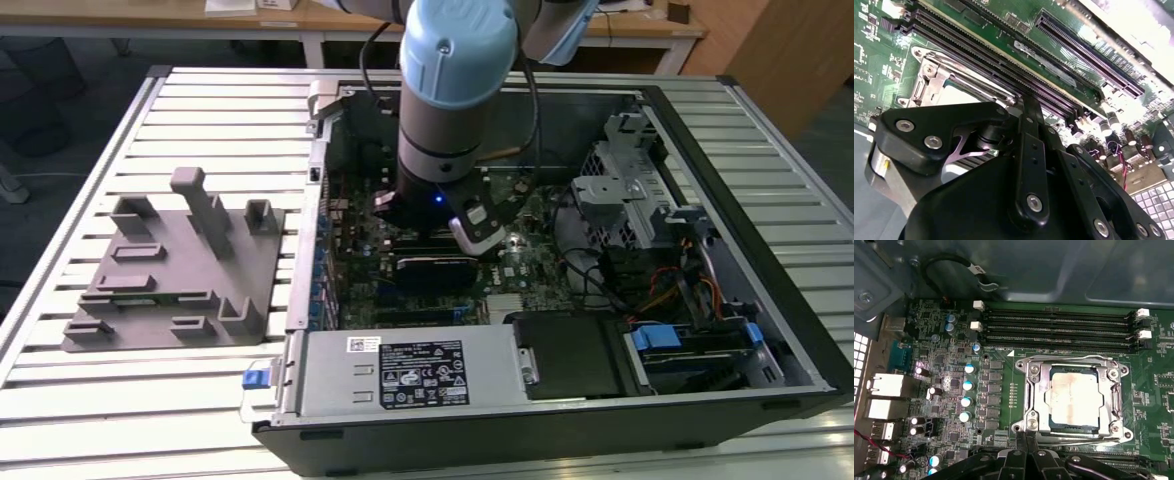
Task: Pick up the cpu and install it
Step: 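Install the second cpu locking lever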
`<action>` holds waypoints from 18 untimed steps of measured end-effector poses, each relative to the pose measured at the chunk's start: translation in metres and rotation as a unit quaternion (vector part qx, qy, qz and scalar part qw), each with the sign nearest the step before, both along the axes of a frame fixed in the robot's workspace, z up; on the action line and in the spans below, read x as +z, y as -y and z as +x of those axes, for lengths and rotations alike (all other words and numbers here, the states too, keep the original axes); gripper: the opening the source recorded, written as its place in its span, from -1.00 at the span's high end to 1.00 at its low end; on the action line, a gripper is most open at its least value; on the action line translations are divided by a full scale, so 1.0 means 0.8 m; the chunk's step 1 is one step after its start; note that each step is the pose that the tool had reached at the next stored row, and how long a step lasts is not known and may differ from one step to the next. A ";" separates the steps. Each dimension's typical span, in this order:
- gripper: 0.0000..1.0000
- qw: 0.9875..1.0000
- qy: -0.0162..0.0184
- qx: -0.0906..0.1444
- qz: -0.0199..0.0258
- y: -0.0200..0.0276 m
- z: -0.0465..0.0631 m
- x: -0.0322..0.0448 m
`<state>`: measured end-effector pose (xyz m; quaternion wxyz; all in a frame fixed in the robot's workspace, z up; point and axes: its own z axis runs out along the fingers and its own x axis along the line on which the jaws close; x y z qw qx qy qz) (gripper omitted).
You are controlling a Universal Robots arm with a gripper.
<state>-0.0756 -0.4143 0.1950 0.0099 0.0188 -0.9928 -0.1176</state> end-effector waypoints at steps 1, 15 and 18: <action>0.79 1.000 0.000 0.000 0.002 -0.0001 0.000 -0.0002; 0.79 1.000 0.000 0.002 0.002 0.0015 0.000 0.0072; 0.79 1.000 0.000 0.002 0.001 0.0030 -0.001 0.0085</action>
